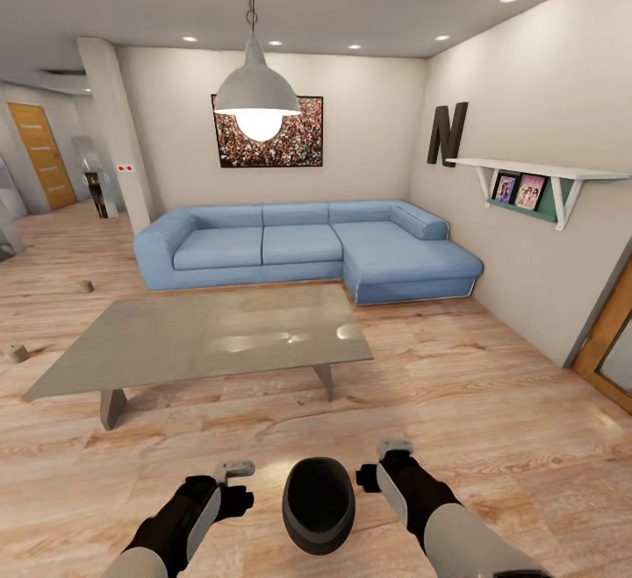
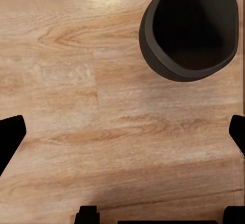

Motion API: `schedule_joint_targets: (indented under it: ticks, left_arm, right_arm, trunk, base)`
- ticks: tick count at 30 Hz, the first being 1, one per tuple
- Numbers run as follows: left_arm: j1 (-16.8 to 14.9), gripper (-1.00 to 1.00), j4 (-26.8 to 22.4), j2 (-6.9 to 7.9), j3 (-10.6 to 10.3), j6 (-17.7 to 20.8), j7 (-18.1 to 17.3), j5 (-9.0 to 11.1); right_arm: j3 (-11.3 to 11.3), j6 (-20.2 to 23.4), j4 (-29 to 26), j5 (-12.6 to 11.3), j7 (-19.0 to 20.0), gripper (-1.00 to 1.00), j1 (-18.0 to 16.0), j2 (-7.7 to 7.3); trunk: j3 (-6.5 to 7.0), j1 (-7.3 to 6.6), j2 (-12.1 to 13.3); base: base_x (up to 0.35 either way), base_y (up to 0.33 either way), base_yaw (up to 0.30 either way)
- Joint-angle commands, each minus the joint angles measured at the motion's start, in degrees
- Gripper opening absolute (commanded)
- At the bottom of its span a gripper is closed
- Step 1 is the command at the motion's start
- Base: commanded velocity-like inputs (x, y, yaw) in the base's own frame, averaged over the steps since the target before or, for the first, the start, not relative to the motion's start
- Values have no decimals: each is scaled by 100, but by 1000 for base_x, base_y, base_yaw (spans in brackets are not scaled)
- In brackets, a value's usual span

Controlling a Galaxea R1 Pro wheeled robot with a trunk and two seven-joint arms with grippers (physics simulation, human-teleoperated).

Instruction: Place each of the two pumpkins and all three candles from the living room inside a cabinet in the living room (use any cabinet), then make sure every cabinet is closed, and position the cauldron so it is next to a table in the living room.

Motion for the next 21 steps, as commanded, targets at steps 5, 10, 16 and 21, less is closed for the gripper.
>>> schedule_joint_targets:
  ticks: [5, 10, 16, 21]
  left_arm:
    - [-4, 100, 35, -141, 18, -154, 46, 48]
    - [2, 100, 484, -173, 0, -521, 42, 25]
    - [-56, 100, 226, -207, -20, -544, 12, 27]
    - [-80, 100, 194, -204, -27, -626, -13, 24]
  right_arm:
    - [7, -238, 299, -16, -14, 100, -86, 27]
    - [9, -346, 362, -14, 11, 100, -103, 30]
    - [9, -376, 346, -13, 20, 100, -109, 30]
    - [10, -430, 332, -9, 30, 100, -111, 24]
  trunk:
    - [-7, 0, -5]
    - [-7, 0, -5]
    - [-7, 0, -5]
    - [-7, 0, -5]
  base:
    - [0, 0, 0]
    - [0, 0, 0]
    - [0, 0, 0]
    - [0, 0, 0]
